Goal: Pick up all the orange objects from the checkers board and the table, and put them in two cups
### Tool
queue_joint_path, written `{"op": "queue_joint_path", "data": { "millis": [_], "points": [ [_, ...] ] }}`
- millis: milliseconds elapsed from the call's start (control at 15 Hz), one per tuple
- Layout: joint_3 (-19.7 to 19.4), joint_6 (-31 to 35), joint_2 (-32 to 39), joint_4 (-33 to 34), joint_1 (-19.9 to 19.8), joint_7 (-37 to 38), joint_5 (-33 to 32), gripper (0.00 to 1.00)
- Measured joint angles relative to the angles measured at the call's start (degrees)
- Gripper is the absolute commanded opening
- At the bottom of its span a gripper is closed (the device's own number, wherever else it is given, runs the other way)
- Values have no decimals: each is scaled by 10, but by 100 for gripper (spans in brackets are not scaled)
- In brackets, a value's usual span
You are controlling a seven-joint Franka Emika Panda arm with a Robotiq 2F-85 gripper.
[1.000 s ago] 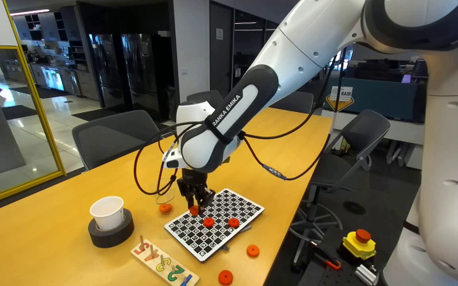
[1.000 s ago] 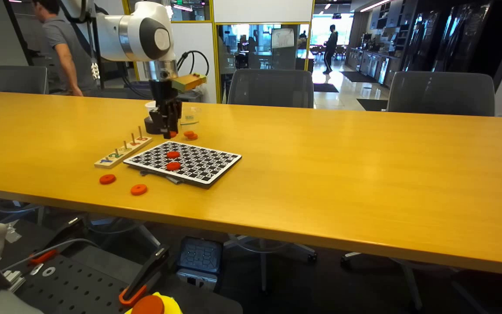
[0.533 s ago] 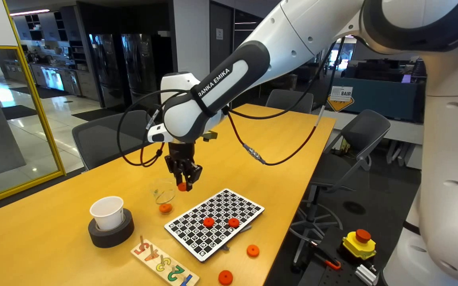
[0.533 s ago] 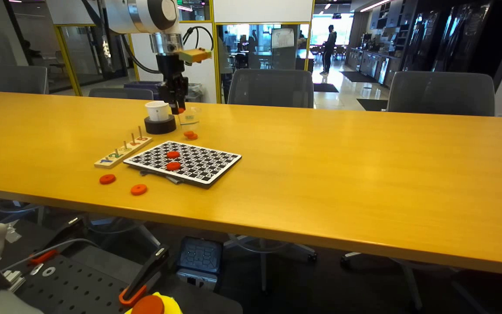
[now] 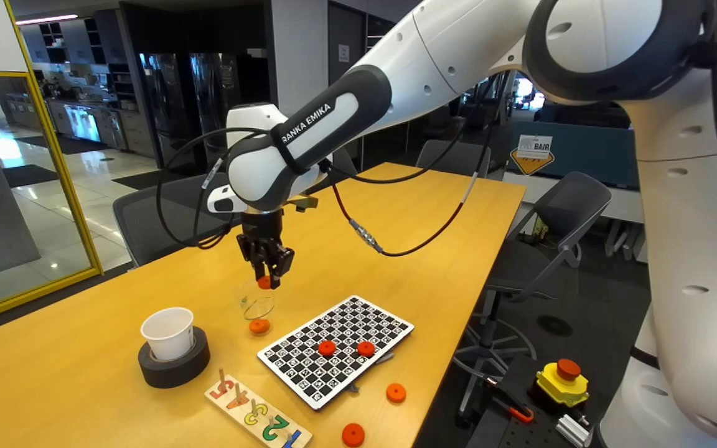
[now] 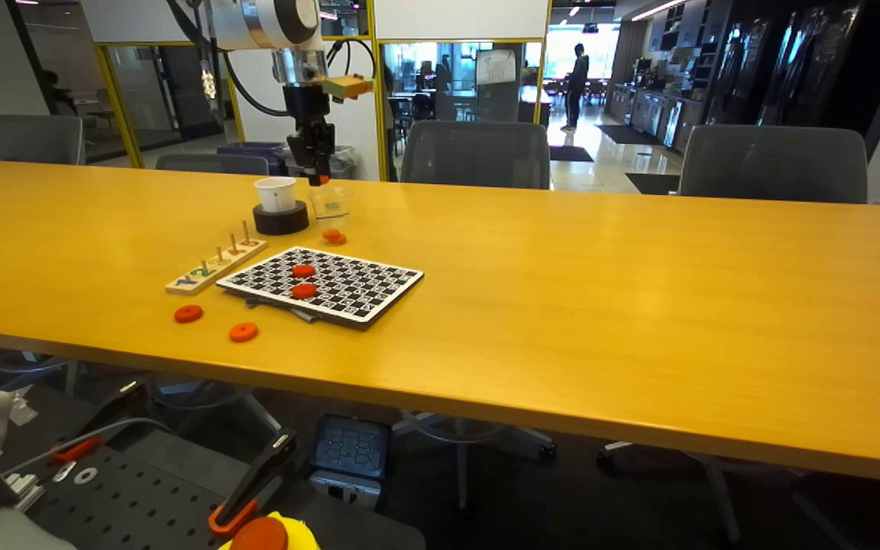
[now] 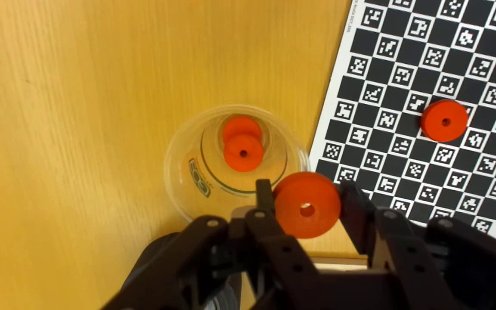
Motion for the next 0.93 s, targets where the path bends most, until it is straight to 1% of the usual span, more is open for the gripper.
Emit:
{"op": "queue_joint_path", "data": {
  "millis": [267,333,400,533,600,667,733,933],
  "points": [
    [0,-14,41,50,1,-10,0,23],
    [0,-17,50,61,1,-14,0,67],
    [0,-20,59,71,1,-16,0,68],
    [0,-25,72,87,1,-18,0,81],
    [0,-27,78,93,1,-18,0,90],
    [-1,-28,82,98,1,-18,0,97],
    [-2,-28,85,103,1,-17,0,100],
    [-7,-29,88,106,2,-1,0,100]
  ]
}}
